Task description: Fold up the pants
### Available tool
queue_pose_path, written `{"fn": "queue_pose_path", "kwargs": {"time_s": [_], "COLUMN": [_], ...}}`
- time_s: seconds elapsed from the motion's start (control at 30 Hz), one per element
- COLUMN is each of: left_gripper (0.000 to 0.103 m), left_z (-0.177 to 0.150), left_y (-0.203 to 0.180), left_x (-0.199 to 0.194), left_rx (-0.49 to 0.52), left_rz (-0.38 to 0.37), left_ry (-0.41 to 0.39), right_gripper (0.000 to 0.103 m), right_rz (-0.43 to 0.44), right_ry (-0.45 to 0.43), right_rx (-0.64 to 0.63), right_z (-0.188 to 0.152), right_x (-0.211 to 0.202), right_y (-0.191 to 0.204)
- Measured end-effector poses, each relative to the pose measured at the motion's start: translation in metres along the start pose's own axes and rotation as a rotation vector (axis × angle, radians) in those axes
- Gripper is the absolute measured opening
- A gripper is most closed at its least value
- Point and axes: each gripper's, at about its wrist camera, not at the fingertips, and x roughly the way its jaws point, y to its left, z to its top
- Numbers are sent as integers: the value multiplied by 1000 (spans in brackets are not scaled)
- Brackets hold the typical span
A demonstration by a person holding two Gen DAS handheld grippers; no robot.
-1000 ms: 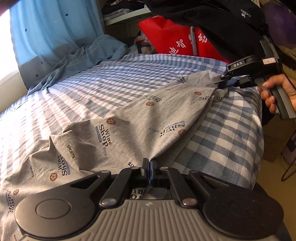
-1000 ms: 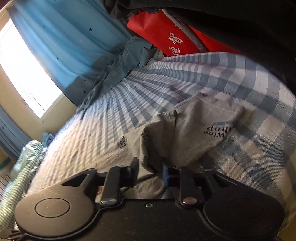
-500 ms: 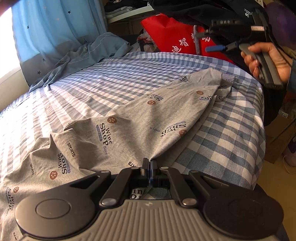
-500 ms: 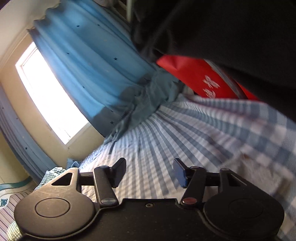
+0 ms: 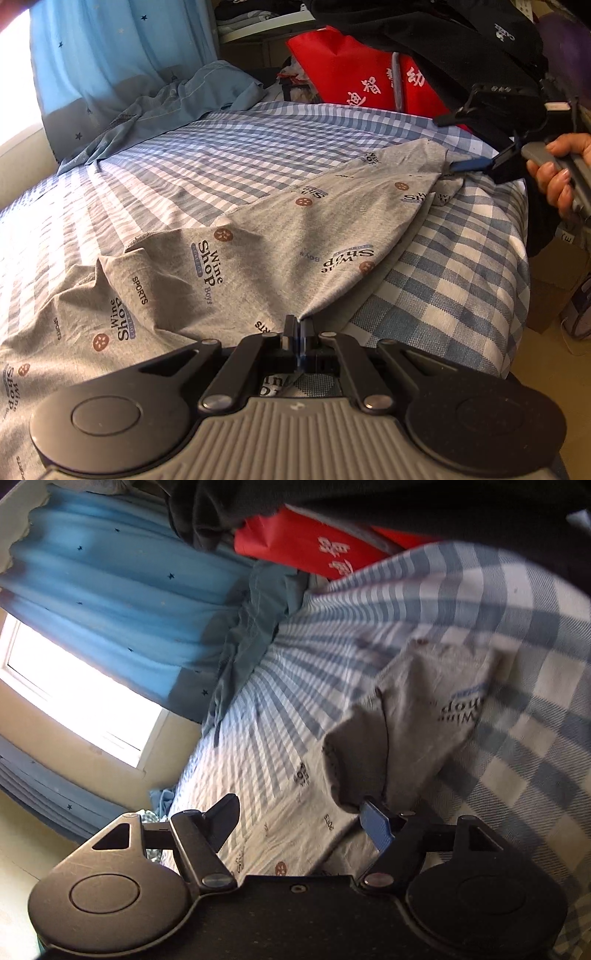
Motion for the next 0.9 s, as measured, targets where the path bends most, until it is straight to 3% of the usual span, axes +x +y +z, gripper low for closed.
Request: {"fn": "queue_pose_path", "kwargs": {"time_s": [0.13, 0.27, 0.47, 0.6, 0.67, 0.73, 0.8, 0.87, 0.9], "left_gripper": [0, 0, 0, 0, 0, 0, 0, 0, 0], "left_z": [1, 5, 5, 1, 0, 1, 2, 1, 1], "left_y": [-1, -1, 1, 2, 2, 2, 2, 2, 2], "left_x": [-2, -5, -5, -3, -2, -1, -2, -3, -2], "left_rx": [1, 10, -1, -10, -17, -24, -26, -23, -22], "left_rz": [6, 10, 6, 4, 4, 4, 5, 4, 6], "left_ry": [-3, -12, -15, -9, -8, -7, -12, -10, -7], "right_gripper": [75, 75, 75, 74, 68, 46, 45, 34, 21], "right_rz": [-17, -21, 3, -25, -45, -76, -88, -105, -137], "right_ry": [-2, -58, -114, -133, -129, -114, -112, -110, -115], "right_rx": [3, -21, -66, -33, 16, 18, -5, -47, -82], "right_z": [1, 18, 44, 43, 43, 43, 43, 45, 46], "right_x": [26, 39, 37, 32, 35, 42, 45, 49, 51], "right_y": [5, 17, 33, 19, 8, 4, 4, 8, 12]}}
